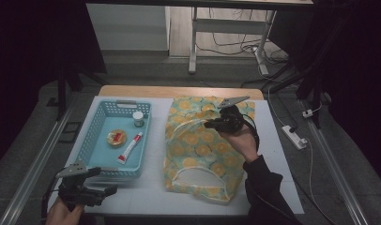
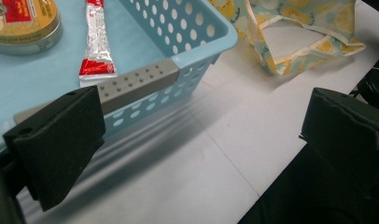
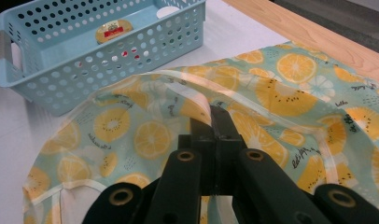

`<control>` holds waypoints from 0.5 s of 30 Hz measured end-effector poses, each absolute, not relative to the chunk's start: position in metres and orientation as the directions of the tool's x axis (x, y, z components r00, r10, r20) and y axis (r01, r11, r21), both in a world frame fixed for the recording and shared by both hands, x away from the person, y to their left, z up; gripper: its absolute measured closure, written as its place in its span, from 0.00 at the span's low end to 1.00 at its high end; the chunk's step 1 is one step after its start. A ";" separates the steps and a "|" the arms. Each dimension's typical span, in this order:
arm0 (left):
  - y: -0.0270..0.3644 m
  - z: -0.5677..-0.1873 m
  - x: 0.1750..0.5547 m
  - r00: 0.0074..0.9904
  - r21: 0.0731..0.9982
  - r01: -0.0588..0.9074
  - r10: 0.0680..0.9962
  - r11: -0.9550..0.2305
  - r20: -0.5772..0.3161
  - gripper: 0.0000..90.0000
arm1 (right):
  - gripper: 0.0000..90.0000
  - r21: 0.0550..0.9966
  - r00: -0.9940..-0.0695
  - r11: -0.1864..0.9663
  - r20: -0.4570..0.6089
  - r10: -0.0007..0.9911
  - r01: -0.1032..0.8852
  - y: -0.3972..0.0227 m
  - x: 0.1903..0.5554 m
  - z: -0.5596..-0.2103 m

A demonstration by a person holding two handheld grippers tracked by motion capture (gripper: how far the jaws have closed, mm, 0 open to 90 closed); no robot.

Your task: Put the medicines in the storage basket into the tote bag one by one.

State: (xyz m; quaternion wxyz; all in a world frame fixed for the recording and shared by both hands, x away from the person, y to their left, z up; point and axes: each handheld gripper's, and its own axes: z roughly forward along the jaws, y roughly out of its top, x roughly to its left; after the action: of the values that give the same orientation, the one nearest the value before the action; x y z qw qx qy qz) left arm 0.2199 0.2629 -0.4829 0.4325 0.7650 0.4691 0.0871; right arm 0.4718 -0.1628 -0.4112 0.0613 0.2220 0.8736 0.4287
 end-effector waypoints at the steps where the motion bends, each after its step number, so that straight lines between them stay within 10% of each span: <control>1: 0.263 -0.482 0.221 0.546 0.744 0.641 0.794 -0.190 -0.267 0.00 | 1.00 0.776 -0.894 0.533 0.085 0.441 0.336 -0.163 0.472 -0.411; 15: 0.264 -0.473 0.245 0.536 0.751 0.632 0.808 -0.191 -0.246 0.00 | 1.00 0.785 -0.894 0.524 0.083 0.440 0.330 -0.164 0.471 -0.408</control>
State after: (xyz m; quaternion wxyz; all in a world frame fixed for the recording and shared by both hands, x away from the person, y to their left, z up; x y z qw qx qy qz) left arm 0.2450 0.2645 -0.4726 0.4278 0.7647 0.4708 0.1028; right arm 0.4709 -0.1641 -0.4076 0.0629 0.2212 0.8706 0.4351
